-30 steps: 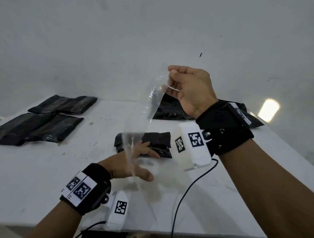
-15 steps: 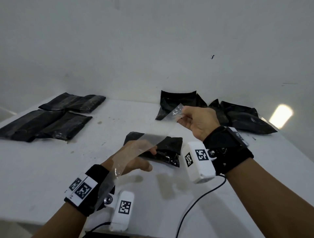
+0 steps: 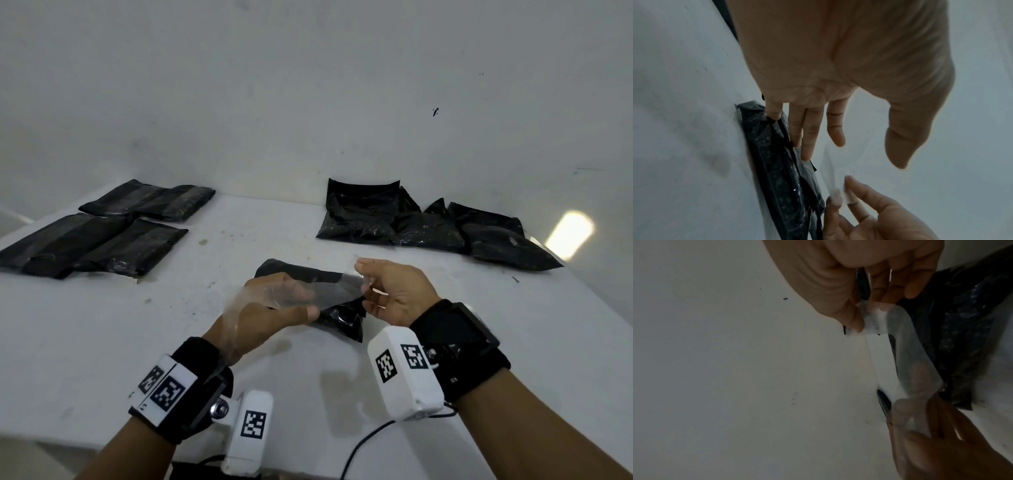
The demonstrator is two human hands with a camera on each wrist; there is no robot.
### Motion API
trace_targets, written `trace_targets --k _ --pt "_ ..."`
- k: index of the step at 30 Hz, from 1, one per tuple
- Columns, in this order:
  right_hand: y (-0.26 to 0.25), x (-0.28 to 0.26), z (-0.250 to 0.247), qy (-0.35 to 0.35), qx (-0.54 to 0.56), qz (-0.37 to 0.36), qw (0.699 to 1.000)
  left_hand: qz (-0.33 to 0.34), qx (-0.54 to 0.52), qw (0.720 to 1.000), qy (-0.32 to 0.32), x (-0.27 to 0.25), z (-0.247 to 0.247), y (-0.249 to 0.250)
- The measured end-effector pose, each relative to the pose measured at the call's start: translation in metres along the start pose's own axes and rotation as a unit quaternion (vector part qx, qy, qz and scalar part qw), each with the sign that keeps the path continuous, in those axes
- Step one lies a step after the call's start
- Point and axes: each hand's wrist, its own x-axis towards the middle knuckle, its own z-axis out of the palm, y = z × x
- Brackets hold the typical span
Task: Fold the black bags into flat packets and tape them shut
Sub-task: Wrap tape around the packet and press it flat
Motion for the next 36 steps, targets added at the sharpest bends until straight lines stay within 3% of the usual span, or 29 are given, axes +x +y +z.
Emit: trace_targets --k 9,14,24,30,36 --pt "0.018 -0.009 0.014 0.001 0.094 -0.004 0.996 0.003 -0.115 0.986 0.118 0.007 0.000 0.000" --pt "0.023 -0.005 0.014 0.016 0.105 -0.019 0.994 -0.062 -0.135 0.973 0.178 0.014 0.000 0.004" --pt "0.031 0.004 0.010 0.037 0.090 -0.052 0.994 -0.137 -0.101 0.969 0.180 0.027 -0.022 0.011" --pt "0.034 0.009 0.008 0.047 0.099 -0.061 0.992 -0.083 -0.055 0.974 0.205 0.038 -0.033 0.009" --pt "0.032 0.015 0.006 0.053 0.108 -0.058 0.991 -0.119 -0.026 0.981 0.148 0.039 -0.033 -0.001"
